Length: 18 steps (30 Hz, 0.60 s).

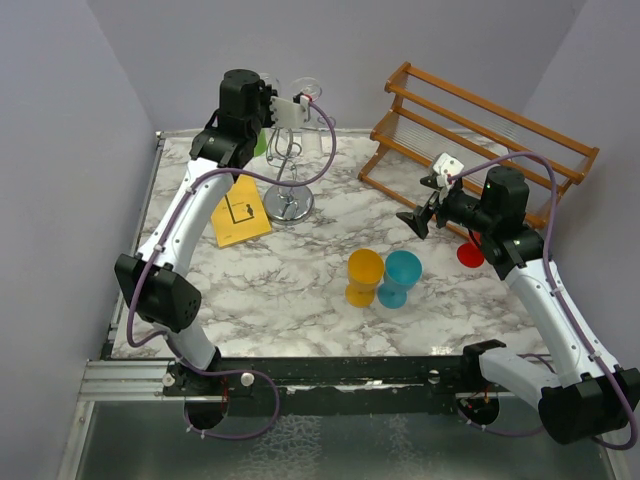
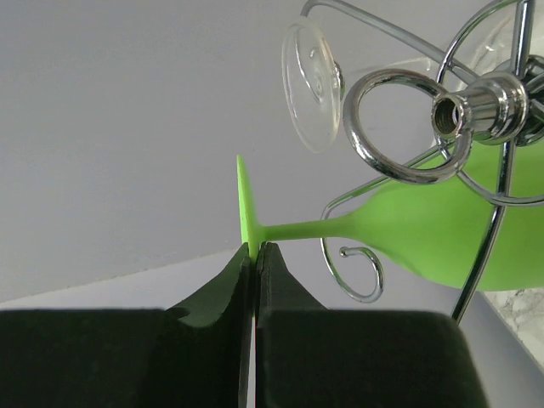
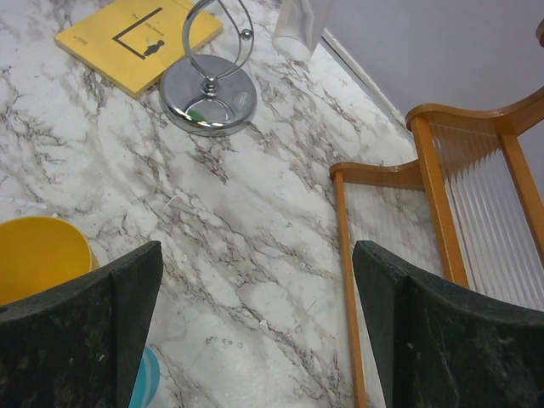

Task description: Place the wine glass upside down on the wine glass rack

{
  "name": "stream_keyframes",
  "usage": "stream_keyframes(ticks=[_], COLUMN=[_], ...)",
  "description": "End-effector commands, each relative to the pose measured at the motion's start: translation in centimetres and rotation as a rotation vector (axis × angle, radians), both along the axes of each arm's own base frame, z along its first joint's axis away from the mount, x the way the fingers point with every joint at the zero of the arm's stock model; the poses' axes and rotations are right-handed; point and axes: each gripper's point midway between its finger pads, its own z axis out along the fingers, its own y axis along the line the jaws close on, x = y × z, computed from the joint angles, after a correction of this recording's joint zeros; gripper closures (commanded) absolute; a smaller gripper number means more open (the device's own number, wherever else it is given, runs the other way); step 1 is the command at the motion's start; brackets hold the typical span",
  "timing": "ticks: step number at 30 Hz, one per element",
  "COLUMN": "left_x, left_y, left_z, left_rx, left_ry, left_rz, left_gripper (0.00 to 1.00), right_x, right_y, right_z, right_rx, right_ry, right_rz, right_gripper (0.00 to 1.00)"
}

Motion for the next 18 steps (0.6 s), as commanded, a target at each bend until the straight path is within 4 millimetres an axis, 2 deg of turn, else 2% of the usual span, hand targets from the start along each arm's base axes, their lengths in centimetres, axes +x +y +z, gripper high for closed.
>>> stream_keyframes(ticks=[1,4,5,9,18], left_x=[0.4,0.4,1.1,1.5,1.9], left_y=[0.6,0.8,0.7,1.2,2.8], left_z=[1.1,1.1,0.1,-0.5,-0.8], left_rx=[-0.012,-0.013,-0.008,-0.012,-0.028], left_ry=[-0.050,-0.051,-0.034,-0.023,-0.026], left_rz=[0.047,0.049,0.055,0.069,0.119], left_gripper=[1.00,1.00,1.00,1.00,1.00], right_x=[0.2,0.2,0.2,0.2,0.2], right_y=[0.1,0.0,0.1,0.0,0.0], right_z=[0.4,0.3,0.4,0.4,0.4], right_rx=[0.004,0.003,0.003,0.002,0.005], right_ry=[-0.026,-0.027,-0.029,-0.030,-0.026], right_rz=[0.008,0.005,0.007,-0.001,0.004], right_gripper=[0.07,0.07,0.07,0.07,0.07])
